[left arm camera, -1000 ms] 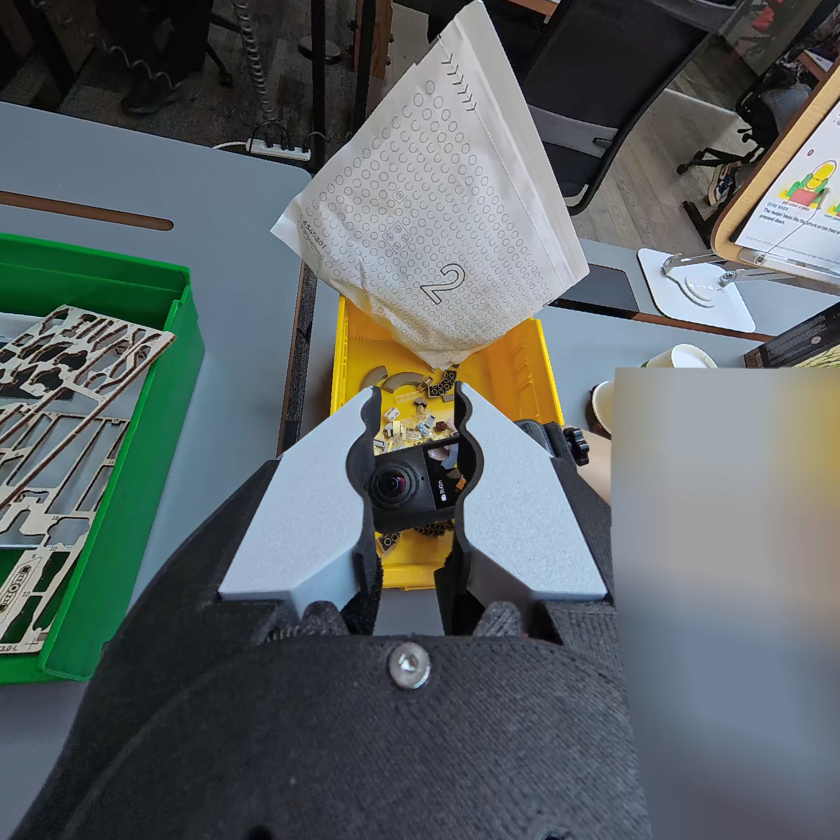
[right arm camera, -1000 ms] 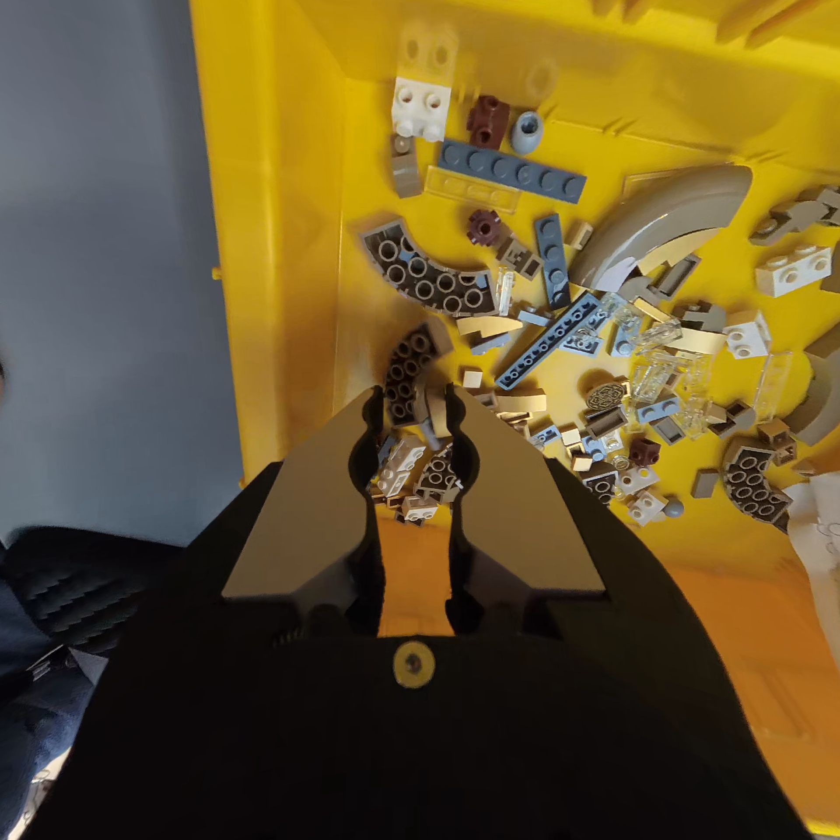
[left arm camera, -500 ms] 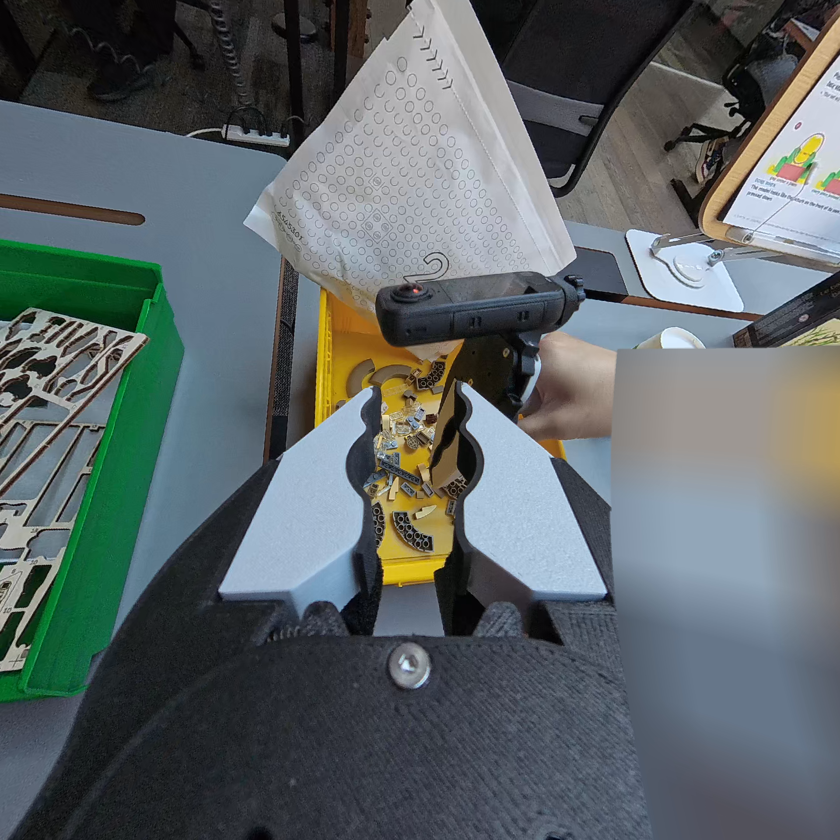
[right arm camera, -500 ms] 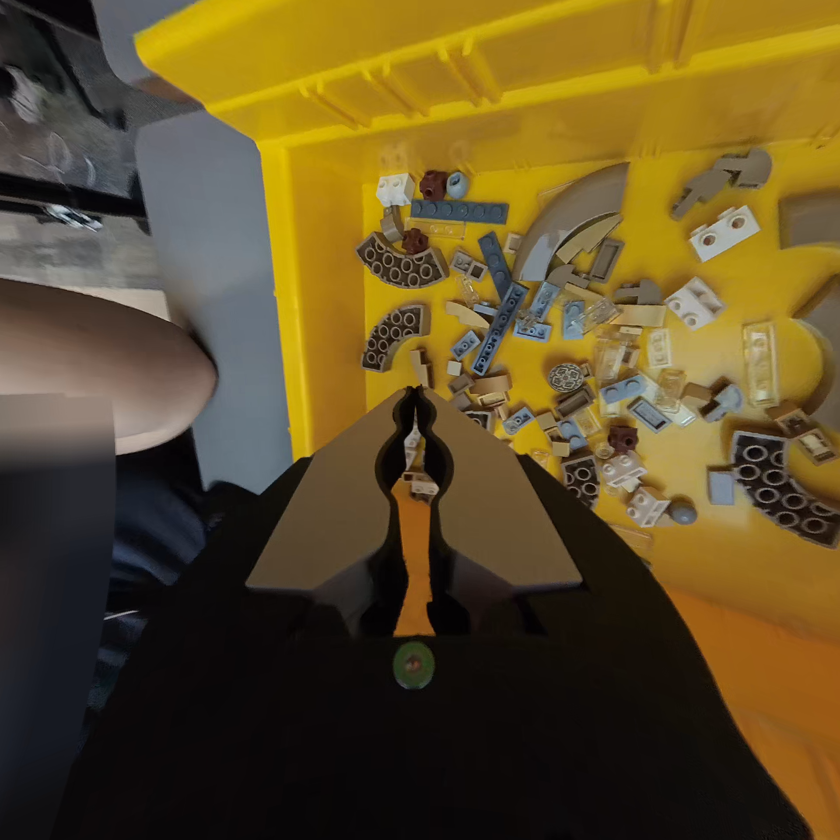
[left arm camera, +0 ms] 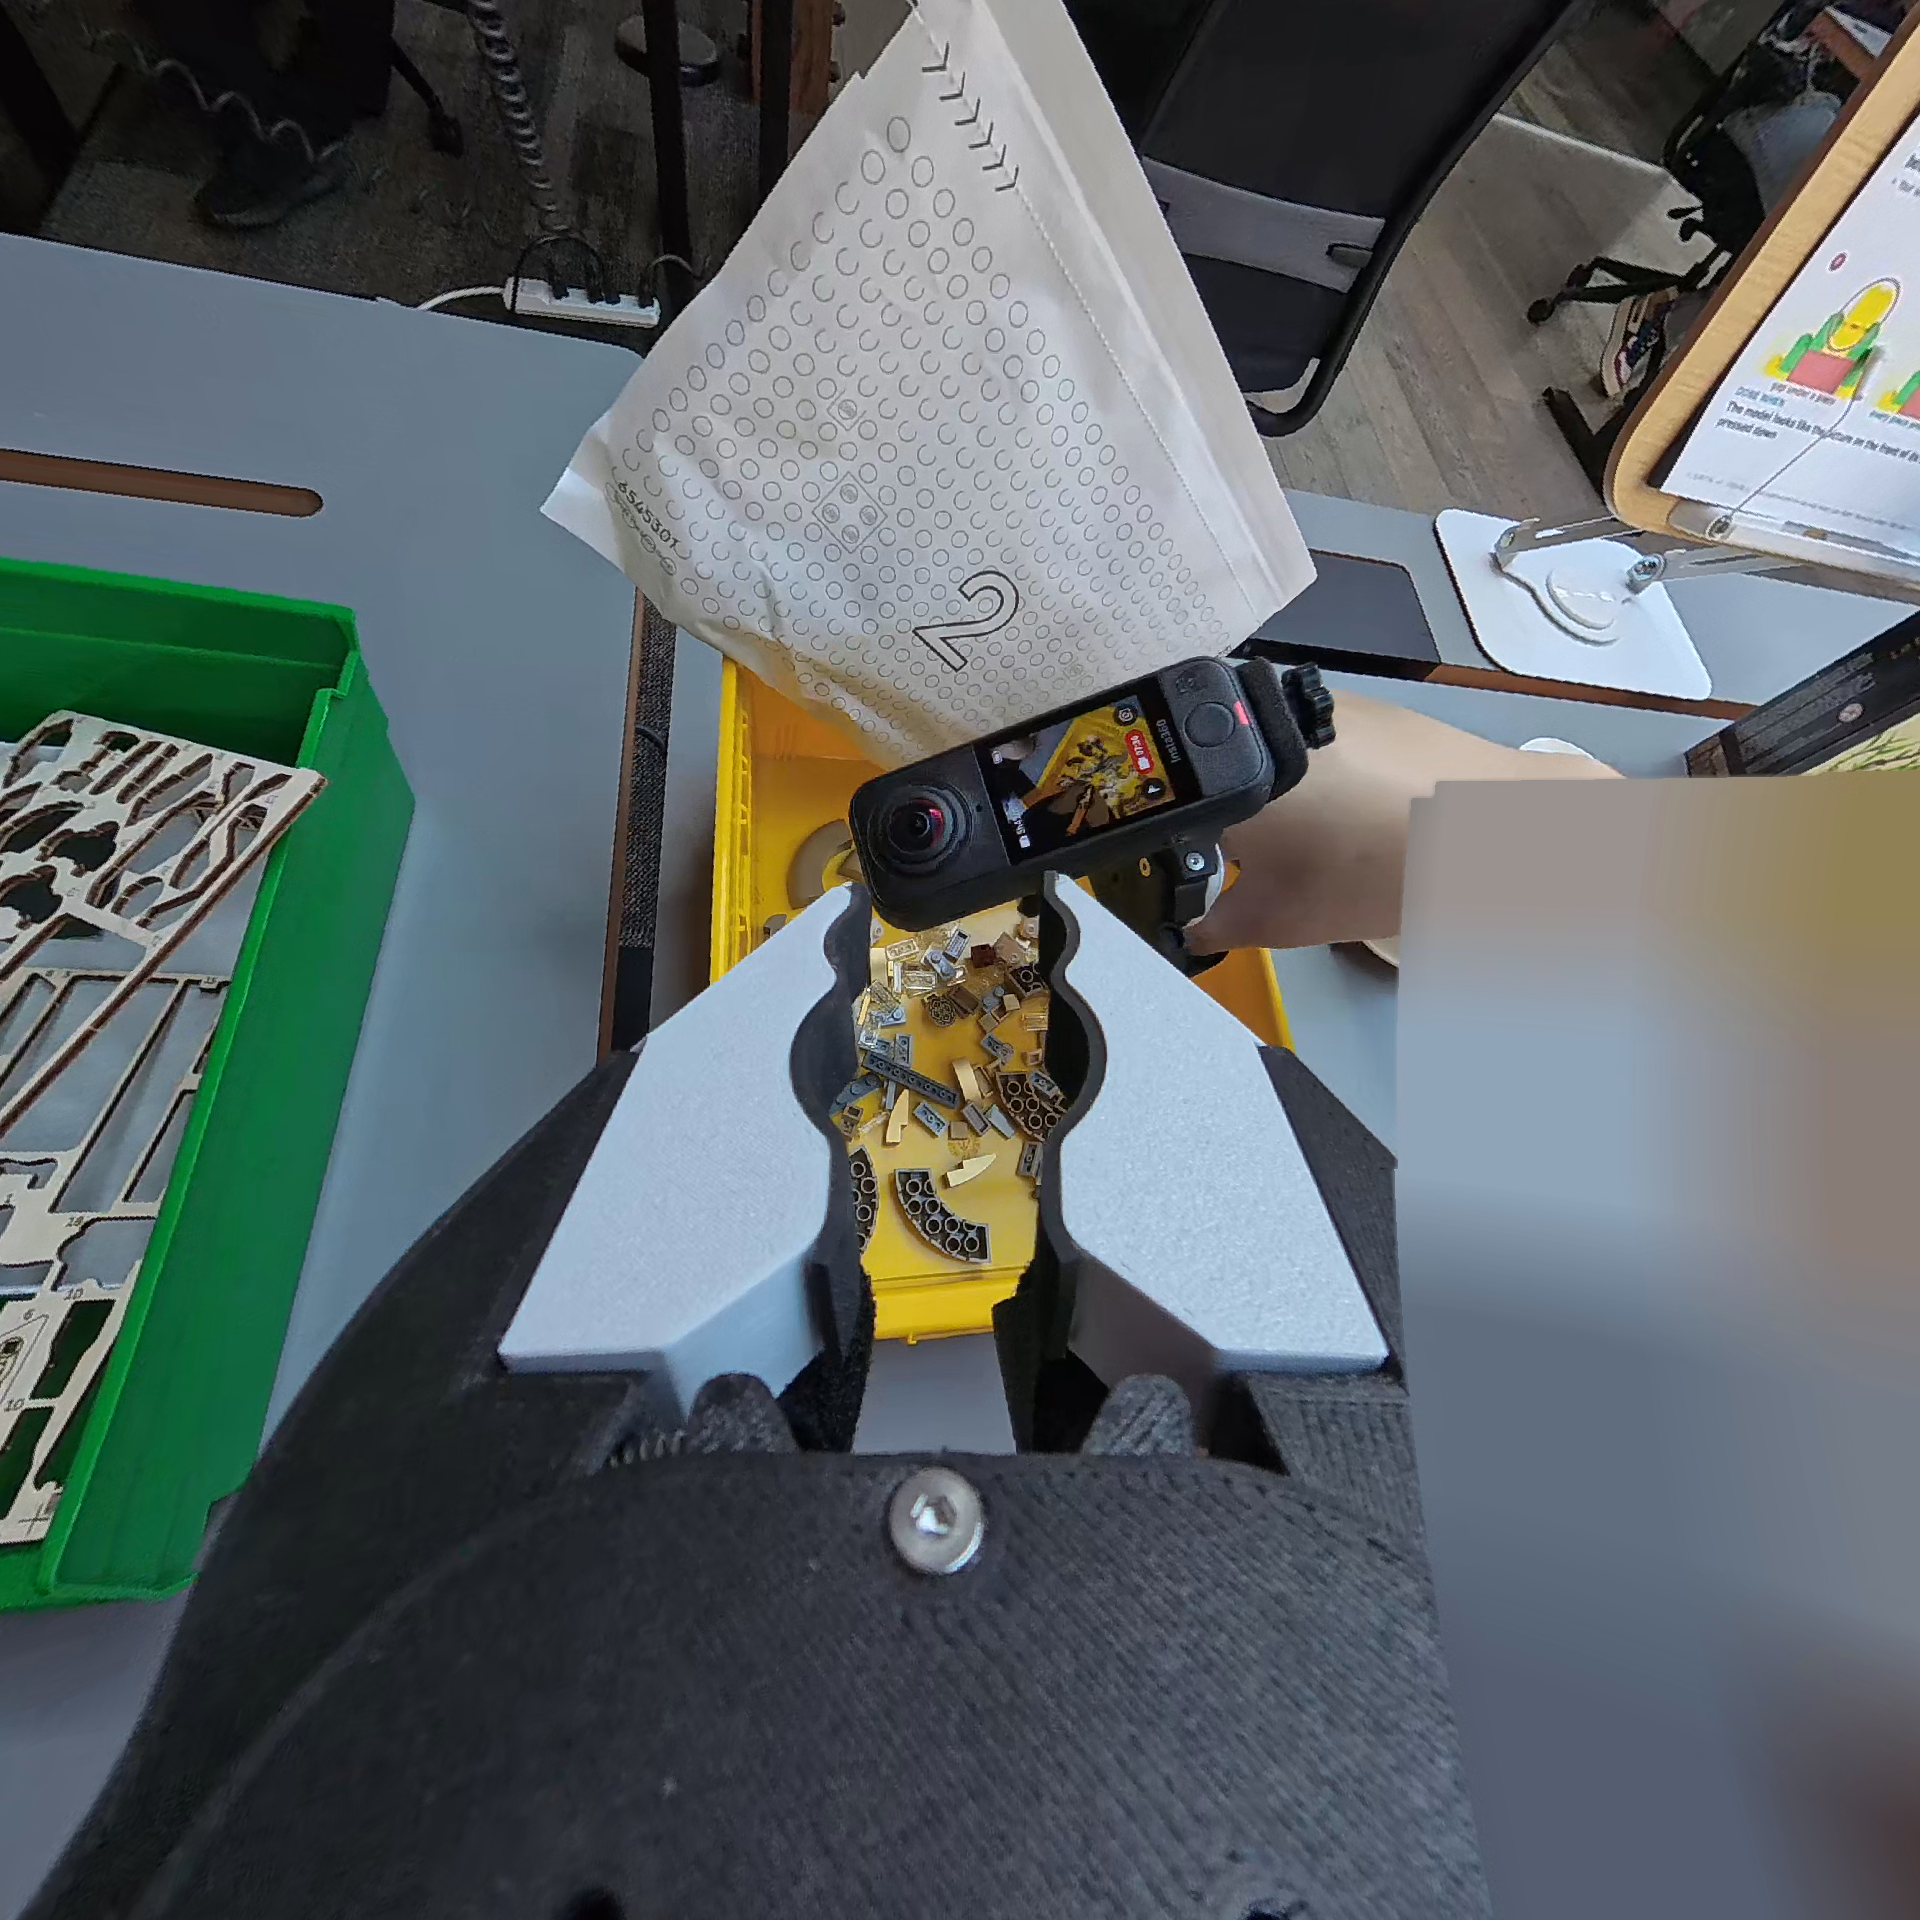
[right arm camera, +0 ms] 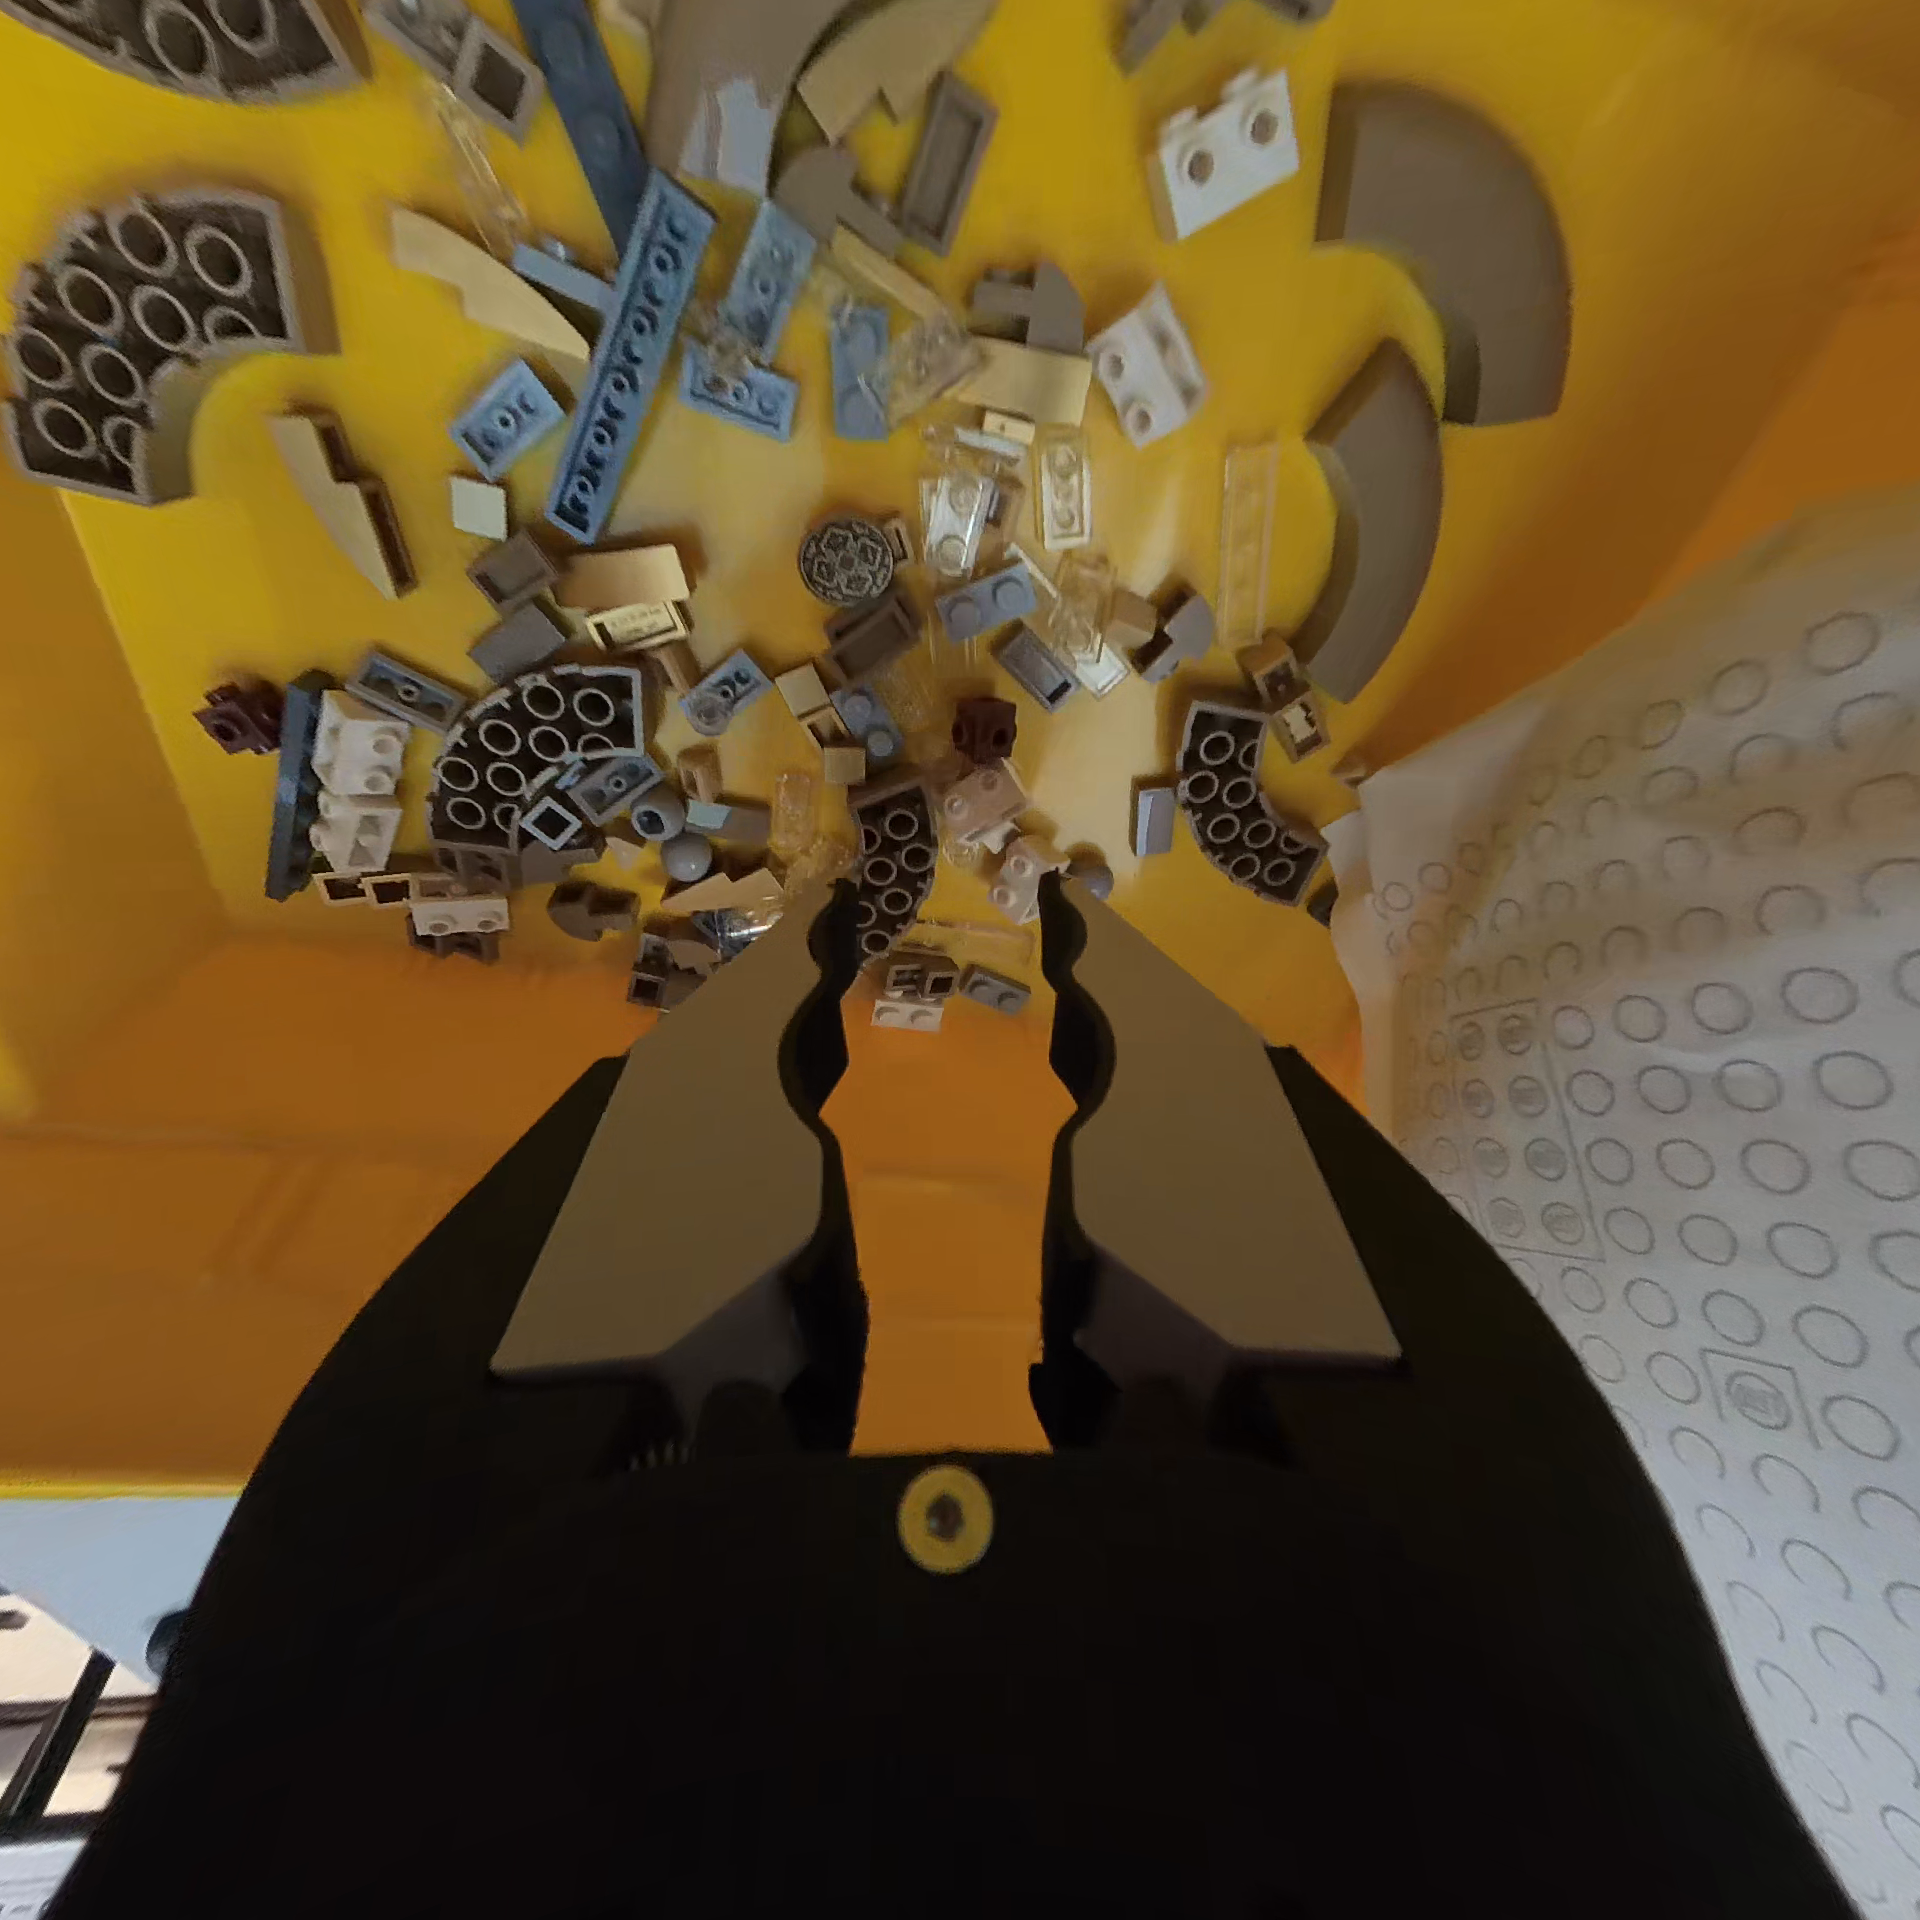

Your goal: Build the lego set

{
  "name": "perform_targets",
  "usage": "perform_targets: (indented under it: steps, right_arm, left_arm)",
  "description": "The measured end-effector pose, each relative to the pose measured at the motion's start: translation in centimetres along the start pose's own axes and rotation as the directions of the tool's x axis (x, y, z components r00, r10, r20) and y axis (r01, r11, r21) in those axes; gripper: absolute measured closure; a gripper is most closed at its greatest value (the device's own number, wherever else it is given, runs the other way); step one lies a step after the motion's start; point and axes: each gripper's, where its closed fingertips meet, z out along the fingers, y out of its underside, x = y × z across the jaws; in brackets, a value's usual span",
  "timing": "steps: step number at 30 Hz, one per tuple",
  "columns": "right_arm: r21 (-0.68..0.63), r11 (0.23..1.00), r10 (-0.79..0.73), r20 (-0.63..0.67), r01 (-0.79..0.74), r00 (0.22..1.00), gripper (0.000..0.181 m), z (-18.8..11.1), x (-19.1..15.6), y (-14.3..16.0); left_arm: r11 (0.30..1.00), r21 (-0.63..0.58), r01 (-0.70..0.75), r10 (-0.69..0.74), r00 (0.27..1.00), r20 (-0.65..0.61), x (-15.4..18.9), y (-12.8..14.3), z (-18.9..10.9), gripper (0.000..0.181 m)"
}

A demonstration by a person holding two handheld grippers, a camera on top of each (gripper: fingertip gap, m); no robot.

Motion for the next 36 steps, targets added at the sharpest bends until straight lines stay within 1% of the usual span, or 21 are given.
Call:
perform_targets:
  steps: [3, 5, 8, 10, 11, 12, 14, 17, 21, 24, 26, 27, 29, 31, 33, 34, 36]
  right_arm:
    - [-0.044, 0.999, 0.017, 0.02, -0.016, 1.0, 0.146, 0.8, -0.3, 0.8]
    - [-0.033, 0.999, 0.018, 0.023, -0.017, 1.0, 0.152, 0.9, -0.4, 0.6]
    - [-0.051, 0.998, 0.034, 0.106, -0.029, 0.994, 0.153, 1.2, -1.7, 0.7]
    - [-0.072, 0.997, 0.031, 0.137, -0.021, 0.99, 0.156, 1.5, -2.3, 0.9]
    - [-0.061, 0.998, 0.028, 0.137, -0.02, 0.99, 0.159, 1.4, -2.3, 0.7]
    - [-0.047, 0.999, 0.025, 0.134, -0.019, 0.991, 0.165, 1.3, -2.2, 0.5]
    - [-0.032, 0.999, 0.032, 0.142, -0.028, 0.989, 0.166, 1.0, -2.3, 0.4]
    - [0.01, 0.998, 0.054, 0.159, -0.057, 0.986, 0.166, 0.1, -1.8, 0.1]
    - [0.106, 0.983, 0.124, 0.239, -0.153, 0.963, 0.166, -2.5, -1.0, -0.8]
    - [0.156, 0.969, 0.153, 0.225, -0.19, 0.962, 0.166, -4.6, 0.2, -1.0]
    - [0.163, 0.97, 0.148, 0.183, -0.178, 0.972, 0.166, -5.3, 0.8, -0.9]
    - [0.156, 0.975, 0.128, 0.194, -0.16, 0.973, 0.166, -5.4, 0.4, -0.9]
    - [0.13, 0.987, 0.061, 0.262, -0.098, 0.963, 0.166, -4.7, -1.6, -0.9]
    - [0.067, 0.997, 0.021, 0.295, -0.043, 0.955, 0.165, -2.9, -3.3, -0.4]
    - [0.044, 0.999, -0.039, 0.323, 0.026, 0.946, 0.165, -1.2, -5.0, -0.3]
    - [0.037, 0.999, -0.047, 0.347, 0.036, 0.937, 0.165, -0.6, -5.7, -0.4]
    - [0.022, 1.0, -0.018, 0.336, 0.011, 0.942, 0.163, 0.0, -5.4, -0.6]
  left_arm:
    - [1.0, -0.005, -0.006, 0.006, 1.0, 0.001, 0.1, 0.1, 0.1, 0.151]
    - [1.0, -0.005, -0.006, 0.006, 1.0, 0.001, 0.1, 0.1, 0.1, 0.151]
    - [1.0, -0.007, -0.005, 0.005, 1.0, 0.001, 0.1, 0.1, 0.1, 0.151]
    - [1.0, -0.009, -0.005, 0.005, 1.0, 0.0, 0.1, 0.1, 0.1, 0.151]
    - [1.0, -0.008, -0.006, 0.006, 1.0, -0.001, 0.1, 0.1, 0.1, 0.151]
    - [1.0, -0.008, -0.006, 0.006, 1.0, -0.002, 0.1, 0.1, 0.1, 0.151]
    - [1.0, -0.009, -0.005, 0.005, 1.0, -0.003, 0.1, 0.1, 0.1, 0.151]
    - [1.0, -0.011, -0.006, 0.006, 1.0, -0.005, 0.1, 0.2, 0.1, 0.151]
    - [1.0, -0.005, -0.006, 0.006, 1.0, -0.006, 0.2, 0.1, 0.0, 0.151]
    - [1.0, -0.001, -0.002, 0.002, 1.0, -0.006, 0.1, 0.1, -0.1, 0.151]
    - [1.0, 0.0, 0.0, 0.0, 1.0, -0.005, 0.0, 0.1, -0.1, 0.151]
    - [1.0, 0.0, 0.001, -0.001, 1.0, -0.005, 0.0, 0.1, -0.1, 0.151]
    - [1.0, -0.002, 0.0, 0.0, 1.0, -0.006, 0.1, 0.1, 0.0, 0.151]
    - [1.0, -0.005, -0.003, 0.003, 1.0, -0.006, 0.1, 0.1, 0.0, 0.151]
    - [1.0, -0.007, -0.003, 0.003, 1.0, -0.006, 0.1, 0.2, 0.0, 0.151]
    - [1.0, -0.008, -0.003, 0.003, 1.0, -0.005, 0.1, 0.2, 0.0, 0.151]
    - [1.0, -0.002, -0.001, 0.001, 1.0, -0.003, 0.0, 0.1, -0.1, 0.151]
